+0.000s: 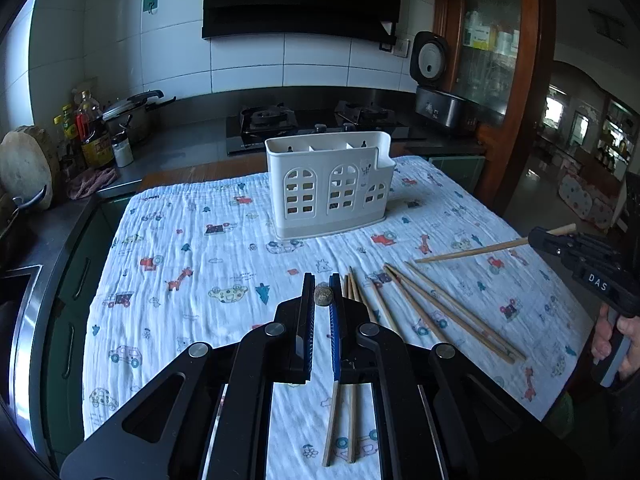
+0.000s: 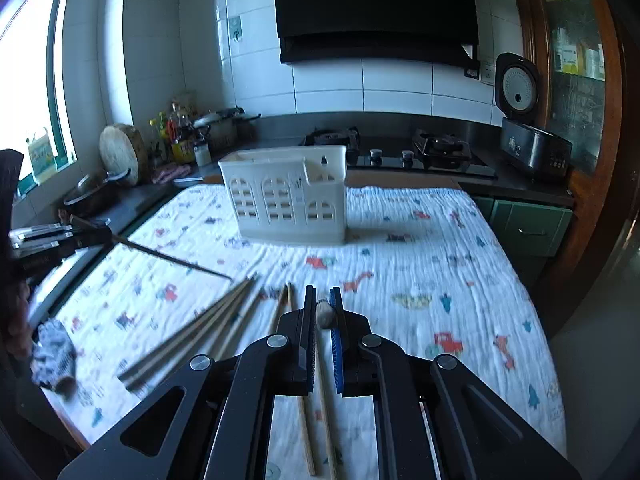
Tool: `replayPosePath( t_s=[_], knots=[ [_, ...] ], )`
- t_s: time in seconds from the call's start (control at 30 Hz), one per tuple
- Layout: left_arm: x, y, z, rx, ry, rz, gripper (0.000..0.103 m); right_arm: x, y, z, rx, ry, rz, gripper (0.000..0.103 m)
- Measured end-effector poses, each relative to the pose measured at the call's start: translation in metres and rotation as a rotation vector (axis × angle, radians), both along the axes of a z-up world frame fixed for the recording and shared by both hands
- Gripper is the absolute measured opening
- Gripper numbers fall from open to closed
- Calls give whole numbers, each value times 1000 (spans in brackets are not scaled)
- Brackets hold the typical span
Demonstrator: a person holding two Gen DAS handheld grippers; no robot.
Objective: Organize utensils
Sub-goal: 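Lift the held chopsticks and carry both tools to the white utensil holder, then lower the chopsticks into the holder and open both tools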
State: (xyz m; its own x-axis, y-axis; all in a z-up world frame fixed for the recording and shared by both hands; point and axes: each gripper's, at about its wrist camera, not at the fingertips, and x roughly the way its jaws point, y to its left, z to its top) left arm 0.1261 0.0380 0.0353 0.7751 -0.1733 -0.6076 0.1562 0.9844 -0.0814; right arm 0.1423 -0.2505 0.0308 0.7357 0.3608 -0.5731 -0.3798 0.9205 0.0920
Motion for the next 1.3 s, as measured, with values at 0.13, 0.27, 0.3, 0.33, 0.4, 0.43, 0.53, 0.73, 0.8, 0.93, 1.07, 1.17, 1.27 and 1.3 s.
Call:
replayPosePath(
  t_s=[0.13, 0.27, 0.3, 0.33, 0.4, 0.43, 0.53, 0.73, 0.8, 0.93, 1.07, 1.17, 1.27, 1.3],
  knots=[
    [9, 1, 26, -10, -29, -16, 6, 20, 2, 37, -29, -6, 50, 7],
    [20, -1, 66, -1, -95, -28, 6, 46, 3, 80, -26, -6, 89, 7],
    [23, -1, 77, 3, -114, -28, 6, 51, 3, 91, -31, -20, 84, 7],
    [27, -1, 88, 0, -134, -31, 6, 59, 6, 102, -43, -31, 87, 7],
    [36, -1, 109, -1, -172, -27, 6, 72, 8, 120, -32, -45, 85, 7],
    [43, -1, 119, 7, -189, -26, 6, 78, 10, 127, -30, -50, 92, 7],
    [63, -2, 142, 11, -230, -20, 6, 95, 15, 147, -21, -91, 79, 7],
    [113, 0, 156, 9, -250, 20, 6, 136, 26, 165, 29, -145, 60, 7],
    [131, -2, 151, 22, -243, 35, 6, 151, 31, 165, 39, -148, 53, 7],
    [161, 3, 138, 11, -210, 55, 6, 181, 43, 157, 47, -151, 41, 7],
    [182, 5, 117, 19, -169, 69, 6, 203, 51, 142, 72, -137, 40, 7],
    [194, 11, 99, 6, -133, 71, 6, 218, 59, 125, 75, -125, 38, 7],
    [203, 16, 84, -15, -95, 61, 6, 229, 64, 106, 83, -88, 44, 7],
    [205, 17, 79, -15, -86, 61, 6, 232, 66, 100, 74, -78, 41, 7]
  ],
)
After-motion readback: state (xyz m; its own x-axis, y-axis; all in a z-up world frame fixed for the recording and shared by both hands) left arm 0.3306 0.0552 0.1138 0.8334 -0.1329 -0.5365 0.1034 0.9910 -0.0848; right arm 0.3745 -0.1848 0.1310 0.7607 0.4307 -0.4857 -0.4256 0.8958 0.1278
